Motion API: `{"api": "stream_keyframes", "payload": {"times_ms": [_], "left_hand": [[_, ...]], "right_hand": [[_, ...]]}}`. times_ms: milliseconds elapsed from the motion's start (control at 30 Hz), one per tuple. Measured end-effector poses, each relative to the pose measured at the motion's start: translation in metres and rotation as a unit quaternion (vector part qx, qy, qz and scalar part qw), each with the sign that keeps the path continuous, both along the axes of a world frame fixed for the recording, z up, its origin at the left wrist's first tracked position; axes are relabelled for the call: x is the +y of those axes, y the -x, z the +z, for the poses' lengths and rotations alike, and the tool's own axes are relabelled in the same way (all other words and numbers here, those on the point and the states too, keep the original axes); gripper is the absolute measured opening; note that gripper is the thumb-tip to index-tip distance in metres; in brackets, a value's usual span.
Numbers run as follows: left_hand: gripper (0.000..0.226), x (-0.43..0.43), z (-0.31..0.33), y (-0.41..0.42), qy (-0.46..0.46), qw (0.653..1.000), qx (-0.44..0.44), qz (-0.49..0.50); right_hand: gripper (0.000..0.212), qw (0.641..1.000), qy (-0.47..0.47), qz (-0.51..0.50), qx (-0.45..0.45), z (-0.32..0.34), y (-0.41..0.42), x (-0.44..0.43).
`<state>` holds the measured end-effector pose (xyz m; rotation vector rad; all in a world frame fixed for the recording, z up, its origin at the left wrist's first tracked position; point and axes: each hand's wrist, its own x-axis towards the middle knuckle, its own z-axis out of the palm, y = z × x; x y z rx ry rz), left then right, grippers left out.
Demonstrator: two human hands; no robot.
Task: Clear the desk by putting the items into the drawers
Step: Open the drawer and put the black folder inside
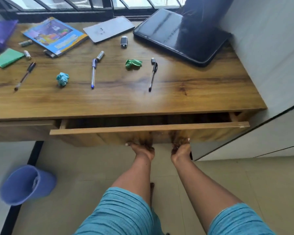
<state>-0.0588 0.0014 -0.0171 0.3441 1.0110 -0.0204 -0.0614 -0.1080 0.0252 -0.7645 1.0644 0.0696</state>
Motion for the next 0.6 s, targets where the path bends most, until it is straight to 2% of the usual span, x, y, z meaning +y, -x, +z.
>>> {"api": "stream_keyframes", "payload": {"times_ms": [100,200,300,367,400,467,500,533,567,600], "left_hand": [[0.09,-0.008,0.007,0.03,0.006,0.999,0.03,0.015],[0.097,-0.01,0.012,0.064,0.012,0.999,0.038,0.033],[0.097,-0.019,0.031,0.1,0.009,0.998,0.032,0.048],[0.081,-0.024,0.056,0.119,-0.061,0.99,0.065,0.112],[0.077,-0.023,0.07,0.127,-0.124,0.975,0.108,0.149],[0.077,-0.012,0.09,0.135,-0.321,0.916,0.184,0.155],[0.074,-0.007,0.098,0.138,-0.432,0.871,0.198,0.126],[0.072,-0.001,0.1,0.14,-0.551,0.805,0.202,0.084],[0.072,0.003,0.104,0.143,-0.675,0.716,0.174,0.02],[0.068,0.005,0.106,0.146,-0.778,0.612,0.129,-0.059]], "right_hand": [[0.046,0.986,0.149,-0.053,0.06,0.019,0.024,0.0],[0.048,0.966,0.211,-0.137,0.051,0.041,0.049,0.0],[0.049,0.943,0.29,-0.153,0.059,0.058,0.073,0.001],[0.052,0.922,0.365,-0.115,0.065,0.058,0.094,-0.003],[0.054,0.907,0.408,-0.083,0.058,0.059,0.104,-0.004],[0.059,0.861,0.508,-0.003,0.016,0.06,0.121,-0.003],[0.06,0.825,0.562,0.051,-0.004,0.062,0.128,-0.002],[0.058,0.781,0.614,0.111,-0.017,0.062,0.134,0.0],[0.053,0.729,0.659,0.182,-0.025,0.063,0.139,0.003],[0.046,0.676,0.693,0.25,-0.031,0.063,0.142,0.004]]}}
